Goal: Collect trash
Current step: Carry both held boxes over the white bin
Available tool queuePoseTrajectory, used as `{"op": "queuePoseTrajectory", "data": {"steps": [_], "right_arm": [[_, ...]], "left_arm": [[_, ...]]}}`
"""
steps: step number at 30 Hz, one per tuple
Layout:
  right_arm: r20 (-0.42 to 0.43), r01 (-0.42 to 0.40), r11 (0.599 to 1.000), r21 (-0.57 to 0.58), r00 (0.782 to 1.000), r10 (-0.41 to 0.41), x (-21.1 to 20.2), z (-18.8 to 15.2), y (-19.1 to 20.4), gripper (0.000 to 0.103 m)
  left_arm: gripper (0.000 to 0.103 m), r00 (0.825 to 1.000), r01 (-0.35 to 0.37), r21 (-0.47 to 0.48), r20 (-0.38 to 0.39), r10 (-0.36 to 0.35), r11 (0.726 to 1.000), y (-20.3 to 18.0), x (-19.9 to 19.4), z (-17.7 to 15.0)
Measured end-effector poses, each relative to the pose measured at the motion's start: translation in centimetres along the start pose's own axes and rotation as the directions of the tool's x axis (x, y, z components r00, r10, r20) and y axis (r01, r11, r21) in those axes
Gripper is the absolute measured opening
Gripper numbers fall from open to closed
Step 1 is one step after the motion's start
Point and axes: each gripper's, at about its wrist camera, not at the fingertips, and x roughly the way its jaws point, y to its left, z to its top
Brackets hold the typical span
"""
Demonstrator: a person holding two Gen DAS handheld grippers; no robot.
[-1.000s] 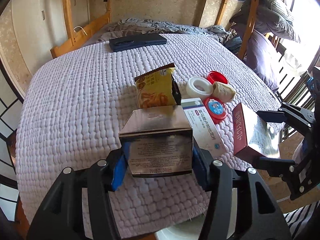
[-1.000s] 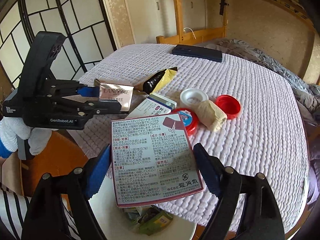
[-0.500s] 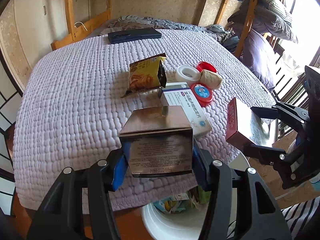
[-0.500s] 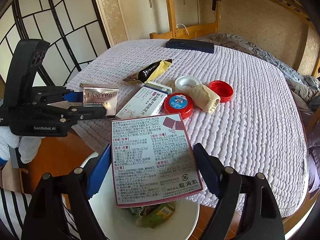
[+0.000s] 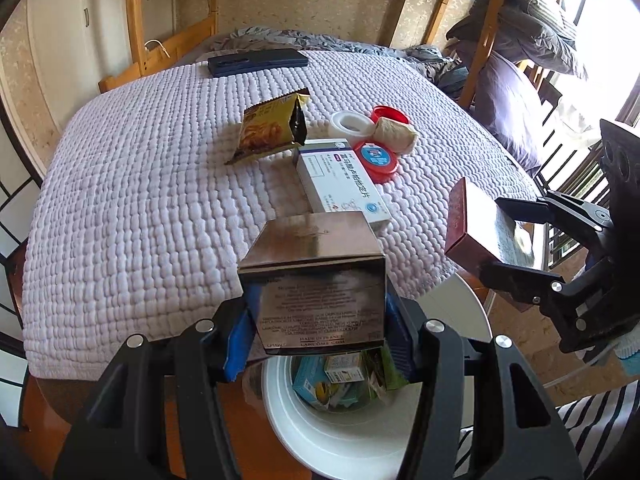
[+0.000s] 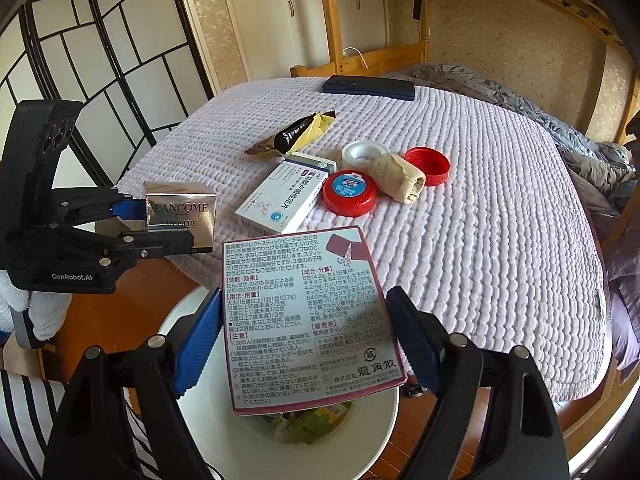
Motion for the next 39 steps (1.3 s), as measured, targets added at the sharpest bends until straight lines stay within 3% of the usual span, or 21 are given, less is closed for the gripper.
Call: {"op": "queuePoseTrajectory", "data": {"steps": [39], "right_arm": [[-0.068,-0.03,1.0,0.009,0.997,0.031,-2.5,-5.5,2.2,0.08]], "left_arm": [[0.057,0.997,0.024,0.018,-0.075,-0.023,1.0,-3.9,-0.8,-5.0]]}}
